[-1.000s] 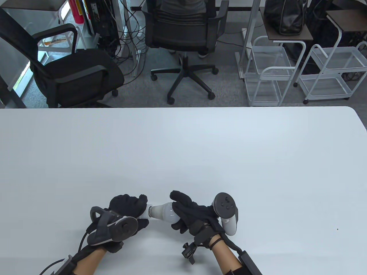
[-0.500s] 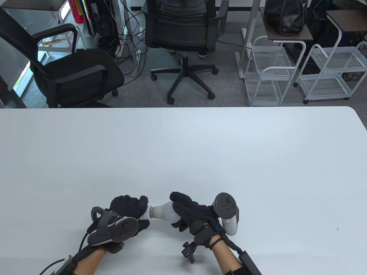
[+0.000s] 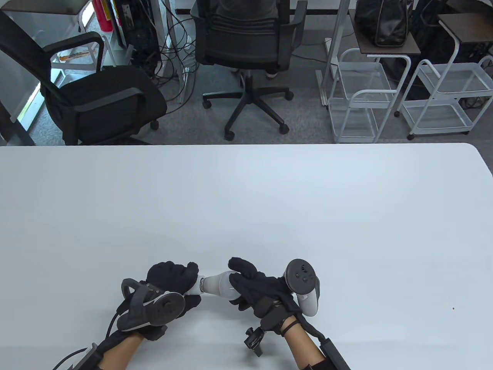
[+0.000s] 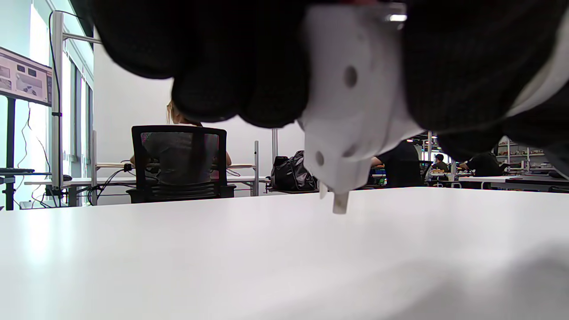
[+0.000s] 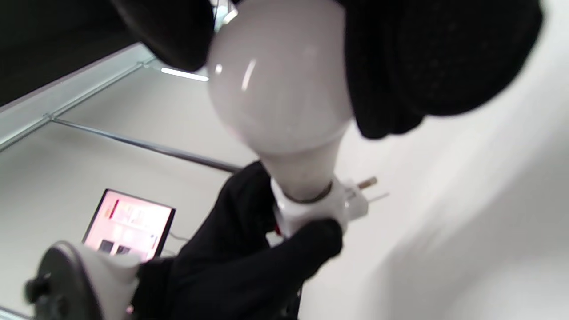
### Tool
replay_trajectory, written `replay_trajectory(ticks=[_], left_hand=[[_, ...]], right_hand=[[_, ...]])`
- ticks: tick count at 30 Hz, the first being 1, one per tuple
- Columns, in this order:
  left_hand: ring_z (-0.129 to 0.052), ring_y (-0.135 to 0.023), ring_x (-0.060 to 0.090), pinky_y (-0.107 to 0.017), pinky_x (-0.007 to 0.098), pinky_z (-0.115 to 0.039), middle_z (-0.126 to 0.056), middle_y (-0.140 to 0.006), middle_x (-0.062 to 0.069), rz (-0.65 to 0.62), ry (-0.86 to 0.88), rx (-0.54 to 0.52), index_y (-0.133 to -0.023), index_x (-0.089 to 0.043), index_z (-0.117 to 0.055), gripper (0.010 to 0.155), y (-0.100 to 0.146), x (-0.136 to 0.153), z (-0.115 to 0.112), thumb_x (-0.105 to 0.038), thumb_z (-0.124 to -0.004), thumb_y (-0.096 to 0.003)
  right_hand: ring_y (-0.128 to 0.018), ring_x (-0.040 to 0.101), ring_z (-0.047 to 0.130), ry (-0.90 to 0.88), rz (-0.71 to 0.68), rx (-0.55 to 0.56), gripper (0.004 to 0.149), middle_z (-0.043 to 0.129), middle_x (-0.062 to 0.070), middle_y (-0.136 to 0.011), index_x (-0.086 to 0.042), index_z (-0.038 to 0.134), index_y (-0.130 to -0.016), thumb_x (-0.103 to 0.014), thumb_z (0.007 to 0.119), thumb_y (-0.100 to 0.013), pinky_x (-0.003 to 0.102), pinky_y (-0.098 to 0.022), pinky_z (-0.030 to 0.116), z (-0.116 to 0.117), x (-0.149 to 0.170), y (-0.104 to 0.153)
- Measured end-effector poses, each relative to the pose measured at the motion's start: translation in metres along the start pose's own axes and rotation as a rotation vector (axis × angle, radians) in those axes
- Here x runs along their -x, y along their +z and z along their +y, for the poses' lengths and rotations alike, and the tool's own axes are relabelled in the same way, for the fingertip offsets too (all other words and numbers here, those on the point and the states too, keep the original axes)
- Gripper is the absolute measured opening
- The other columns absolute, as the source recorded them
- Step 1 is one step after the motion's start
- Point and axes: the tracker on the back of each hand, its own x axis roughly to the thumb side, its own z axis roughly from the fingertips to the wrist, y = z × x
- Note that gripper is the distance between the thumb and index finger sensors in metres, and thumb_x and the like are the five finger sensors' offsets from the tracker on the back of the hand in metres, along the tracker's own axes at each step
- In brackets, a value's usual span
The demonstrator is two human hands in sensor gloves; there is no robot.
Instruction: Screw light bulb into light bulb socket (Screw with right hand)
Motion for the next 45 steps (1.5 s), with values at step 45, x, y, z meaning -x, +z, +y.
replay_trajectory(ticks=[45], left_hand=[[-0.087,-0.075,0.027,-0.068,0.056,-0.067,-0.091,-0.079,0.009,0.008,0.045,-0.029,-0.099,-0.015,-0.071,0.075,0.000,-0.002,0.003,-0.054,-0.092,-0.0382]], right_hand=[[-0.042,0.039,0.089,0.035,0.014,-0.095,0.068,0.070,0.046,-0.070,0.008,0.043,-0.100,-0.037,0.072,-0.058,0.035,-0.023,0.080,0.008,-0.009,0.000]])
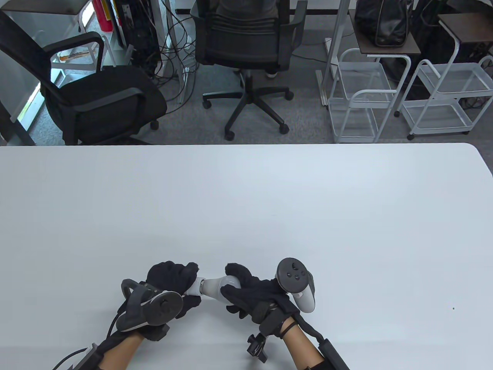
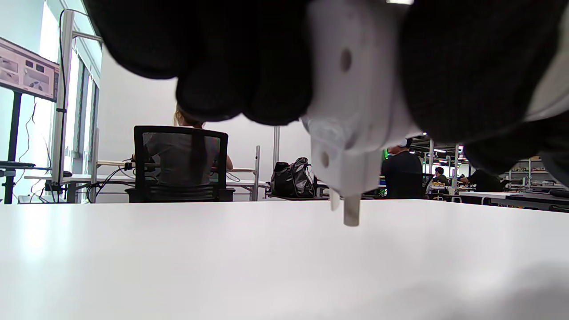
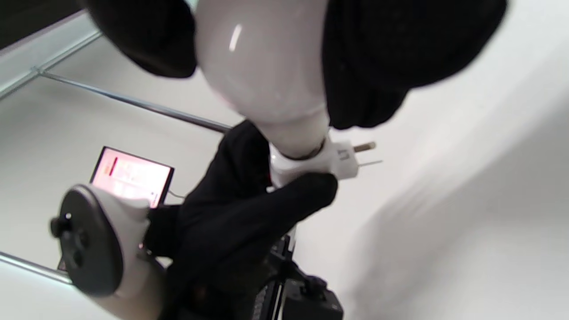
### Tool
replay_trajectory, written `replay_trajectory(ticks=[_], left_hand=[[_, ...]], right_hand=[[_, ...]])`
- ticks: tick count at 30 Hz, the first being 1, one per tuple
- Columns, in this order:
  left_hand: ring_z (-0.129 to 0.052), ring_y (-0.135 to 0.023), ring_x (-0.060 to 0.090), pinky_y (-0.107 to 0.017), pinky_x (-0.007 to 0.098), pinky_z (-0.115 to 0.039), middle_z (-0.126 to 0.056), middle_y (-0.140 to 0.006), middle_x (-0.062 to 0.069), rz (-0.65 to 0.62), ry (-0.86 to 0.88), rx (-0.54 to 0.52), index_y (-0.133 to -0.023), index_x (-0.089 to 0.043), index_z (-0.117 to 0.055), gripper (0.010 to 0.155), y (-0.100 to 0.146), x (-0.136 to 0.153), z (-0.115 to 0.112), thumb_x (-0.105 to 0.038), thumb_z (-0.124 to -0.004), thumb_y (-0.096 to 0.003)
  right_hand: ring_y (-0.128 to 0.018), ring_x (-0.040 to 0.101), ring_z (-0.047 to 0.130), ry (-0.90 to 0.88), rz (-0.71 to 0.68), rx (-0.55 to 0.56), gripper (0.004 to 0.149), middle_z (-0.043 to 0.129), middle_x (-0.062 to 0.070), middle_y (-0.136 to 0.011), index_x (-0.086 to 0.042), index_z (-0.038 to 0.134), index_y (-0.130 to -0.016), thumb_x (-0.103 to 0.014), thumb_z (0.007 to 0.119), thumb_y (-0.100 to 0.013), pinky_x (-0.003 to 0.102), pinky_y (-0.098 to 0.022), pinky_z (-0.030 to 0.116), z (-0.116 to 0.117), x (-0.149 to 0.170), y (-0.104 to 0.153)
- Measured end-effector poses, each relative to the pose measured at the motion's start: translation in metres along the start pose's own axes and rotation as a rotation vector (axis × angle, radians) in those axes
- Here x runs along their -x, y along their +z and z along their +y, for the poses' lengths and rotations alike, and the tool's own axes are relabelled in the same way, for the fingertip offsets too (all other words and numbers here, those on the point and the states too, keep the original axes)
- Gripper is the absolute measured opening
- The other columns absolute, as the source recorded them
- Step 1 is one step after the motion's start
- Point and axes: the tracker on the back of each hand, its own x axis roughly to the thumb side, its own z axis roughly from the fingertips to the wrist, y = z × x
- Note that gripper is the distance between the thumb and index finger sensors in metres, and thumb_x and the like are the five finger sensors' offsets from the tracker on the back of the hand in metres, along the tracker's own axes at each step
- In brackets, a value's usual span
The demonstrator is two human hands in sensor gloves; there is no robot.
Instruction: Screw light bulb into light bulb socket (Screw with right hand)
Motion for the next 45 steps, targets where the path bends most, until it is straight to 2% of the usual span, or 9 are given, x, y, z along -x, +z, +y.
replay_trajectory(ticks=[9,13,18,23,27,30,35,37,45], left_hand=[[-0.087,-0.075,0.026,-0.066,0.054,-0.067,-0.091,-0.079,0.009,-0.007,0.019,-0.008,-0.100,-0.015,-0.070,0.076,0.001,-0.002,0.000,-0.054,-0.091,-0.0382],[-0.087,-0.075,0.027,-0.066,0.055,-0.067,-0.090,-0.079,0.010,0.015,0.060,0.024,-0.099,-0.015,-0.070,0.074,0.000,0.005,-0.002,-0.054,-0.092,-0.0389],[-0.082,-0.083,0.030,-0.070,0.056,-0.063,-0.085,-0.089,0.011,-0.029,0.099,0.159,-0.107,-0.020,-0.061,0.074,-0.001,0.010,-0.008,-0.052,-0.086,-0.0450],[-0.082,-0.082,0.031,-0.068,0.057,-0.063,-0.086,-0.089,0.011,-0.010,0.007,0.113,-0.107,-0.022,-0.064,0.074,-0.003,0.001,-0.011,-0.056,-0.084,-0.0442],[-0.072,-0.094,0.038,-0.070,0.054,-0.061,-0.073,-0.104,0.014,-0.020,-0.101,0.090,-0.103,-0.020,-0.068,0.072,-0.004,-0.010,-0.014,-0.055,-0.087,-0.0429],[-0.079,-0.086,0.031,-0.070,0.050,-0.064,-0.081,-0.094,0.010,-0.014,-0.168,0.051,-0.100,-0.021,-0.072,0.071,-0.004,-0.009,-0.011,-0.058,-0.087,-0.0411],[-0.084,-0.087,0.030,-0.069,0.050,-0.069,-0.085,-0.095,0.007,0.158,-0.021,0.066,-0.100,-0.023,-0.073,0.071,-0.008,0.018,-0.012,-0.058,-0.088,-0.0410],[-0.086,-0.093,0.028,-0.071,0.050,-0.071,-0.085,-0.101,0.004,0.226,0.090,0.144,-0.102,-0.027,-0.070,0.070,-0.015,0.031,-0.016,-0.056,-0.089,-0.0417],[-0.085,-0.096,0.028,-0.073,0.052,-0.068,-0.086,-0.102,0.001,0.448,0.432,0.184,-0.102,-0.027,-0.071,0.070,-0.089,0.065,-0.053,-0.055,-0.090,-0.0409]], right_hand=[[-0.032,0.028,0.091,-0.033,0.050,-0.012,0.068,0.077,0.040,-0.062,0.008,0.044,-0.097,-0.042,0.068,-0.059,0.028,-0.016,0.081,-0.002,0.003,0.002],[-0.047,0.044,0.086,-0.010,0.033,-0.022,0.067,0.068,0.042,-0.076,0.000,0.035,-0.104,-0.041,0.067,-0.061,0.043,-0.027,0.078,0.002,0.003,0.001],[-0.047,0.044,0.086,0.071,0.002,-0.051,0.067,0.068,0.041,-0.075,0.003,0.039,-0.102,-0.039,0.070,-0.060,0.043,-0.028,0.078,0.006,-0.003,0.000],[-0.049,0.045,0.085,0.050,-0.013,-0.060,0.067,0.068,0.041,-0.076,0.003,0.040,-0.101,-0.038,0.070,-0.059,0.045,-0.030,0.078,0.004,0.001,-0.001],[-0.053,0.049,0.083,0.036,-0.011,-0.086,0.064,0.065,0.043,-0.078,0.003,0.040,-0.103,-0.036,0.068,-0.060,0.050,-0.033,0.076,0.005,0.001,-0.001],[-0.061,0.060,0.077,0.105,0.006,-0.089,0.061,0.058,0.047,-0.087,-0.006,0.033,-0.108,-0.034,0.062,-0.063,0.061,-0.036,0.072,0.001,-0.006,0.001],[-0.071,0.070,0.064,0.378,-0.010,0.113,0.064,0.044,0.047,-0.098,-0.007,0.030,-0.109,-0.037,0.061,-0.063,0.073,-0.042,0.061,-0.021,-0.024,0.011],[-0.076,0.072,0.055,0.437,0.018,0.171,0.064,0.038,0.046,-0.100,-0.007,0.029,-0.109,-0.037,0.061,-0.062,0.077,-0.045,0.054,-0.030,-0.024,0.015],[-0.079,0.074,0.046,0.332,0.108,0.262,0.061,0.031,0.043,-0.103,-0.010,0.029,-0.109,-0.034,0.061,-0.063,0.080,-0.047,0.048,-0.056,-0.007,0.022]])
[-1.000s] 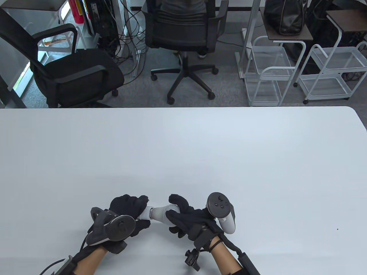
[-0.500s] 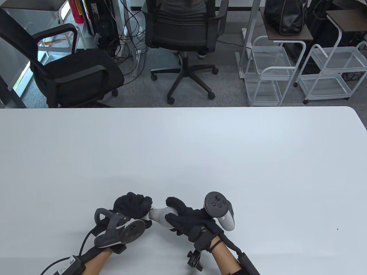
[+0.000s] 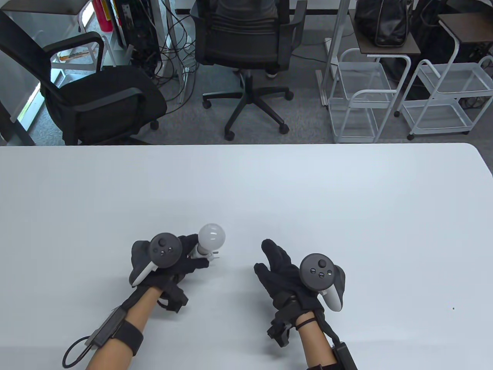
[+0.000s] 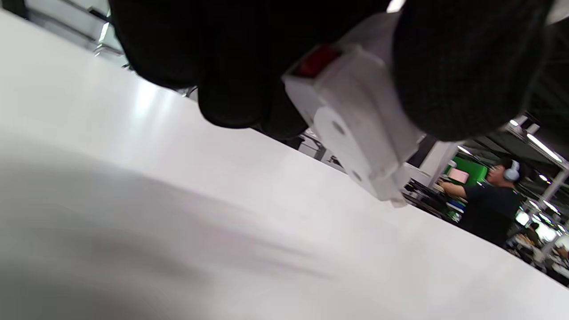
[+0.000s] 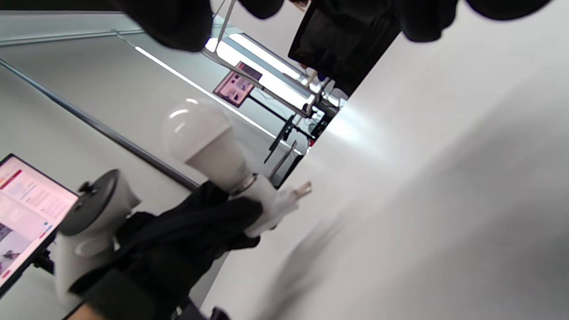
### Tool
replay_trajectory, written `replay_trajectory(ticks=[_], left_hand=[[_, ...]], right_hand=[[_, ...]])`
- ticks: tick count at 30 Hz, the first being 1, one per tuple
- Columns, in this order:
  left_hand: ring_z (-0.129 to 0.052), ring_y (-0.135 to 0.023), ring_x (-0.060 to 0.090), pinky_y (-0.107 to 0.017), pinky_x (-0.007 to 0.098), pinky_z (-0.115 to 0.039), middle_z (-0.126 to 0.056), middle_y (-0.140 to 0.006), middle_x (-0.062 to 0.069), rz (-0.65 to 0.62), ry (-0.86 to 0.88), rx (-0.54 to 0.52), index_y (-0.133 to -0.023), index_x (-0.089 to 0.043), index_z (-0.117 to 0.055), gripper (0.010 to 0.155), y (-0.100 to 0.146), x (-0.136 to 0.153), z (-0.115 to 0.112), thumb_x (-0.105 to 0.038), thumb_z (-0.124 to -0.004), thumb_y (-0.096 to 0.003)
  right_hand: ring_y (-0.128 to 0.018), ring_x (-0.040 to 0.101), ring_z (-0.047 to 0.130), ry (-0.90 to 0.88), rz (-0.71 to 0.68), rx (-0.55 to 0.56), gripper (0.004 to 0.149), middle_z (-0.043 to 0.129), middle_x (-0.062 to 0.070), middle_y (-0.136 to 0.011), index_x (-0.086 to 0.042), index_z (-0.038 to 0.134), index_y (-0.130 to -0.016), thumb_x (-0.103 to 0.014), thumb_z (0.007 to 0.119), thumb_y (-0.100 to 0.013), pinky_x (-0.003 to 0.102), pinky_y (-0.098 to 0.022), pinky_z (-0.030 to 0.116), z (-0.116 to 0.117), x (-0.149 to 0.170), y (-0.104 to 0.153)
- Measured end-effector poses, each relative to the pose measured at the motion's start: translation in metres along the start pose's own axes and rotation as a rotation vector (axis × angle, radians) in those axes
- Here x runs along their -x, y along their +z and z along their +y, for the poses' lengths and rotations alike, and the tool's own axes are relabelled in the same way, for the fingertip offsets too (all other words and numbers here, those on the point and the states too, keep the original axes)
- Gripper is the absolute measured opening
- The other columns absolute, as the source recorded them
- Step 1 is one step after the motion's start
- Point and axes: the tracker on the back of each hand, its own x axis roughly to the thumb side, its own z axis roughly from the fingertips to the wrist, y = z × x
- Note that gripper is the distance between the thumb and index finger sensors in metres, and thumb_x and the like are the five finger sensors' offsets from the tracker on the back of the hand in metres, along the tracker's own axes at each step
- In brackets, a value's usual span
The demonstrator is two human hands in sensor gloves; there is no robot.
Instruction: Screw light bulb into light bulb socket (Screw with right hand)
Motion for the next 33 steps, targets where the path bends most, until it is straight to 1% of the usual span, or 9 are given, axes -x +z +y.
replay_trajectory(ticks=[5,7,9,12,16,20,23,25,33], left_hand=[[-0.050,-0.117,0.025,-0.085,0.054,-0.043,-0.075,-0.113,-0.013,0.151,0.103,0.172,-0.105,-0.043,-0.062,0.071,-0.055,0.001,-0.023,-0.055,-0.090,-0.0411],[-0.046,-0.119,0.021,-0.087,0.052,-0.041,-0.071,-0.115,-0.016,0.173,0.046,0.166,-0.104,-0.047,-0.061,0.071,-0.067,-0.002,-0.031,-0.056,-0.089,-0.0397],[-0.047,-0.119,0.018,-0.088,0.050,-0.043,-0.071,-0.115,-0.019,0.205,0.001,0.184,-0.103,-0.051,-0.061,0.071,-0.073,0.000,-0.039,-0.059,-0.088,-0.0383],[-0.031,-0.120,0.021,-0.089,0.049,-0.031,-0.055,-0.120,-0.019,0.264,-0.001,0.210,-0.105,-0.045,-0.064,0.072,-0.075,0.009,-0.053,-0.053,-0.091,-0.0393],[-0.027,-0.120,0.021,-0.089,0.048,-0.027,-0.050,-0.121,-0.021,0.284,-0.008,0.224,-0.105,-0.046,-0.063,0.072,-0.079,0.011,-0.052,-0.053,-0.091,-0.0394],[-0.028,-0.120,0.023,-0.088,0.050,-0.029,-0.047,-0.124,-0.020,0.269,-0.039,0.205,-0.108,-0.046,-0.059,0.074,-0.076,0.012,-0.054,-0.057,-0.087,-0.0404],[-0.017,-0.118,0.028,-0.087,0.051,-0.022,-0.029,-0.128,-0.011,0.256,-0.023,0.246,-0.116,-0.044,-0.039,0.090,-0.071,0.017,-0.053,-0.060,-0.085,-0.0397],[-0.016,-0.117,0.030,-0.086,0.052,-0.023,-0.022,-0.129,-0.011,0.206,-0.007,0.256,-0.115,-0.046,-0.036,0.091,-0.065,0.023,-0.048,-0.063,-0.083,-0.0395],[0.002,-0.111,0.037,-0.078,0.058,-0.008,-0.007,-0.128,0.001,0.055,-0.067,0.199,-0.118,-0.041,-0.026,0.089,-0.014,0.039,-0.019,-0.069,-0.071,-0.0465]], right_hand=[[-0.079,0.074,0.045,0.014,0.038,0.008,0.061,0.028,0.043,-0.104,-0.010,0.028,-0.109,-0.033,0.060,-0.063,0.080,-0.047,0.047,-0.003,0.006,0.000],[-0.080,0.074,0.043,0.053,0.053,0.009,0.060,0.027,0.040,-0.106,-0.011,0.029,-0.109,-0.032,0.061,-0.063,0.080,-0.048,0.045,-0.004,0.007,-0.001],[-0.081,0.073,0.042,0.089,0.067,0.006,0.060,0.027,0.039,-0.106,-0.012,0.029,-0.109,-0.032,0.061,-0.063,0.080,-0.049,0.045,-0.005,0.008,-0.002],[-0.081,0.073,0.042,0.098,0.085,0.012,0.060,0.026,0.038,-0.107,-0.012,0.029,-0.109,-0.032,0.060,-0.063,0.080,-0.049,0.045,-0.006,0.012,-0.002],[-0.081,0.074,0.041,0.079,0.100,0.008,0.060,0.025,0.039,-0.106,-0.012,0.028,-0.109,-0.032,0.060,-0.063,0.080,-0.049,0.044,-0.007,0.015,-0.003],[-0.080,0.075,0.044,0.056,0.062,0.037,0.060,0.029,0.041,-0.105,-0.010,0.032,-0.110,-0.033,0.061,-0.062,0.081,-0.048,0.045,-0.006,0.016,-0.003],[-0.082,0.074,0.042,0.075,0.066,0.034,0.060,0.029,0.040,-0.106,-0.010,0.032,-0.110,-0.033,0.061,-0.062,0.082,-0.048,0.043,-0.006,0.017,-0.003],[-0.083,0.074,0.039,0.104,0.070,0.031,0.061,0.029,0.040,-0.106,-0.010,0.033,-0.110,-0.033,0.062,-0.062,0.083,-0.049,0.040,-0.006,0.017,-0.003],[-0.090,0.062,0.000,0.232,0.075,-0.009,0.065,0.014,0.030,-0.111,-0.012,0.031,-0.111,-0.040,0.063,-0.062,0.079,-0.052,0.006,0.005,0.014,-0.007]])
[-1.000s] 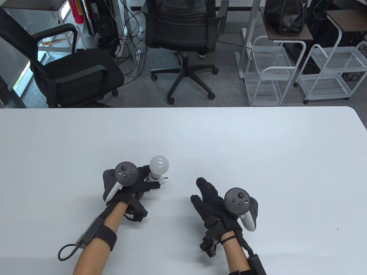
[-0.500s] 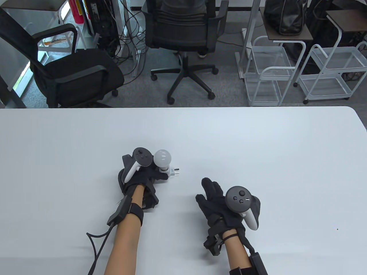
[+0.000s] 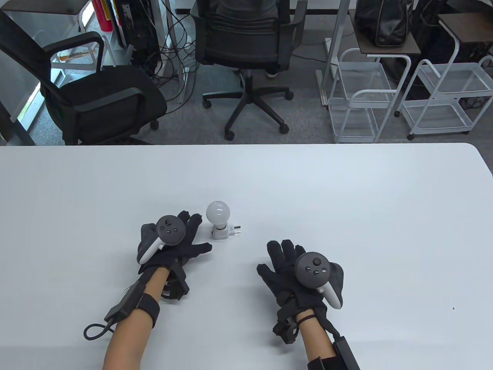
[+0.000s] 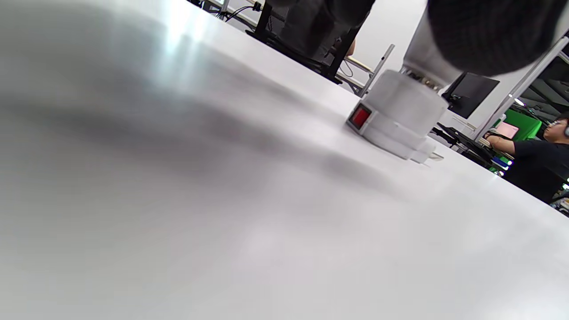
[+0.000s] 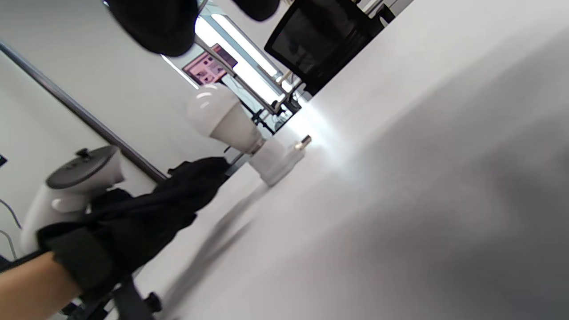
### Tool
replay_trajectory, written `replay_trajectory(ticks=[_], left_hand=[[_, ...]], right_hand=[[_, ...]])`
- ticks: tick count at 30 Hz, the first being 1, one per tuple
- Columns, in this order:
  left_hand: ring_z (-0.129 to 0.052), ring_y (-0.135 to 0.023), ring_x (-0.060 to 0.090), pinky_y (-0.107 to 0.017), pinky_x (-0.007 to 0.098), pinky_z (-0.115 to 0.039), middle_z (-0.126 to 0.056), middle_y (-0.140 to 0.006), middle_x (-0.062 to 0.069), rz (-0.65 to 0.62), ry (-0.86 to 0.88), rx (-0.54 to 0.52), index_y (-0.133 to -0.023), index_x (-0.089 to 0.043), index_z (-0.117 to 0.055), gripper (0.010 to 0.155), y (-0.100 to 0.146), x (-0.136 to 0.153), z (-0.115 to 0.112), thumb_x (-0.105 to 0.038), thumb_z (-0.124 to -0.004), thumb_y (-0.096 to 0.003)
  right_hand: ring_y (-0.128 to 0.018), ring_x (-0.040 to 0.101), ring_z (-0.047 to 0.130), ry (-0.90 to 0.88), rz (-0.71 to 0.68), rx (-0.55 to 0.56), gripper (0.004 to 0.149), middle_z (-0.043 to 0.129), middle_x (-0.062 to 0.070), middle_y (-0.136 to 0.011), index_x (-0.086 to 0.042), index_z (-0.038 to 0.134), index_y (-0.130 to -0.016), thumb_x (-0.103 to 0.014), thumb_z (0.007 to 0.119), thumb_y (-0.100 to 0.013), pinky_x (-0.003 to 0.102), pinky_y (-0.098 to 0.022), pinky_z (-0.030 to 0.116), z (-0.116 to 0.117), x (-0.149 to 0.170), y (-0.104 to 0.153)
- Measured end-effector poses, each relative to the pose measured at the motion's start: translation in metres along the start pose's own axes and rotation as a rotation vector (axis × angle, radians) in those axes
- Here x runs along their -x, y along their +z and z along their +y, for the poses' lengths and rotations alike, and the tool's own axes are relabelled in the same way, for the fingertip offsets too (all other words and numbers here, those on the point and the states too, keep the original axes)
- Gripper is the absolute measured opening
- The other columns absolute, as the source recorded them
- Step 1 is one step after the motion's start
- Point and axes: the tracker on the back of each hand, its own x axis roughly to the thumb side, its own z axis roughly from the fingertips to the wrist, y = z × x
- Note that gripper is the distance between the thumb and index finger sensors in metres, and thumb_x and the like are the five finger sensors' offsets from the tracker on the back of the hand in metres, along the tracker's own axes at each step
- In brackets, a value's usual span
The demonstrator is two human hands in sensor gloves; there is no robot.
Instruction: Screw light bulb into light bulb socket (Screw with right hand)
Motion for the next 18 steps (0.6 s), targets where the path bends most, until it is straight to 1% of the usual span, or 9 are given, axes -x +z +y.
replay_trajectory(ticks=[3,6,7,9,10,12,14,17,18], left_hand=[[0.004,-0.111,0.037,-0.078,0.058,-0.007,-0.006,-0.128,0.001,-0.018,-0.005,0.011,-0.119,-0.042,-0.026,0.088,0.029,0.006,0.005,-0.069,-0.070,-0.0477],[0.003,-0.111,0.038,-0.078,0.059,-0.007,-0.007,-0.128,0.002,-0.048,0.004,-0.020,-0.119,-0.039,-0.024,0.089,0.058,0.007,0.010,-0.069,-0.070,-0.0481],[0.002,-0.111,0.038,-0.078,0.059,-0.008,-0.008,-0.128,0.002,-0.066,-0.006,-0.032,-0.119,-0.039,-0.024,0.090,0.068,0.006,0.012,-0.069,-0.070,-0.0480],[0.001,-0.111,0.039,-0.078,0.058,-0.010,-0.008,-0.128,0.004,-0.122,-0.017,-0.021,-0.120,-0.037,-0.025,0.090,0.085,0.003,0.015,-0.068,-0.069,-0.0486],[0.002,-0.111,0.038,-0.078,0.058,-0.010,-0.008,-0.128,0.003,-0.150,-0.020,-0.029,-0.120,-0.037,-0.025,0.089,0.095,0.001,0.015,-0.068,-0.069,-0.0490],[-0.004,-0.113,0.040,-0.079,0.060,-0.013,-0.015,-0.130,0.005,-0.170,-0.037,-0.080,-0.121,-0.036,-0.030,0.089,0.108,-0.003,0.016,-0.068,-0.071,-0.0481],[-0.005,-0.112,0.040,-0.078,0.060,-0.013,-0.017,-0.129,0.006,-0.192,-0.064,-0.104,-0.120,-0.034,-0.032,0.088,0.111,-0.006,0.017,-0.067,-0.071,-0.0483],[-0.004,-0.113,0.039,-0.079,0.059,-0.012,-0.016,-0.129,0.004,-0.171,-0.156,-0.130,-0.120,-0.036,-0.031,0.088,0.111,-0.008,0.018,-0.067,-0.071,-0.0480],[-0.002,-0.113,0.038,-0.079,0.059,-0.011,-0.013,-0.129,0.003,-0.167,-0.189,-0.136,-0.120,-0.036,-0.030,0.088,0.111,-0.009,0.018,-0.066,-0.071,-0.0479]], right_hand=[[-0.090,0.061,-0.001,0.052,-0.019,-0.019,0.065,0.014,0.029,-0.112,-0.013,0.031,-0.111,-0.039,0.065,-0.061,0.079,-0.052,0.005,0.003,-0.005,0.000],[-0.090,0.061,0.000,0.072,-0.039,-0.028,0.064,0.015,0.028,-0.112,-0.014,0.031,-0.110,-0.037,0.066,-0.061,0.079,-0.052,0.005,0.007,-0.009,0.000],[-0.090,0.061,0.000,0.069,-0.043,-0.028,0.064,0.015,0.028,-0.112,-0.014,0.031,-0.110,-0.037,0.066,-0.061,0.079,-0.052,0.005,0.008,-0.009,0.000],[-0.090,0.061,0.001,0.062,-0.050,-0.033,0.064,0.015,0.028,-0.112,-0.014,0.031,-0.110,-0.037,0.066,-0.061,0.079,-0.052,0.006,0.009,-0.010,0.000],[-0.090,0.061,0.001,0.059,-0.055,-0.030,0.064,0.016,0.029,-0.112,-0.014,0.032,-0.110,-0.036,0.066,-0.061,0.079,-0.052,0.006,0.009,-0.011,0.000],[-0.090,0.062,0.001,0.060,-0.066,-0.031,0.064,0.016,0.029,-0.112,-0.013,0.032,-0.110,-0.036,0.066,-0.061,0.079,-0.052,0.006,0.009,-0.012,0.000],[-0.090,0.062,0.001,0.069,-0.075,-0.034,0.064,0.016,0.029,-0.112,-0.013,0.032,-0.110,-0.036,0.066,-0.061,0.079,-0.052,0.006,0.009,-0.013,0.001],[-0.090,0.062,0.001,0.061,-0.082,-0.034,0.064,0.016,0.029,-0.112,-0.013,0.033,-0.110,-0.036,0.066,-0.061,0.079,-0.052,0.006,0.009,-0.012,0.001],[-0.090,0.062,0.001,0.056,-0.084,-0.033,0.064,0.017,0.029,-0.111,-0.013,0.033,-0.110,-0.036,0.066,-0.061,0.079,-0.052,0.006,0.009,-0.012,0.001]])
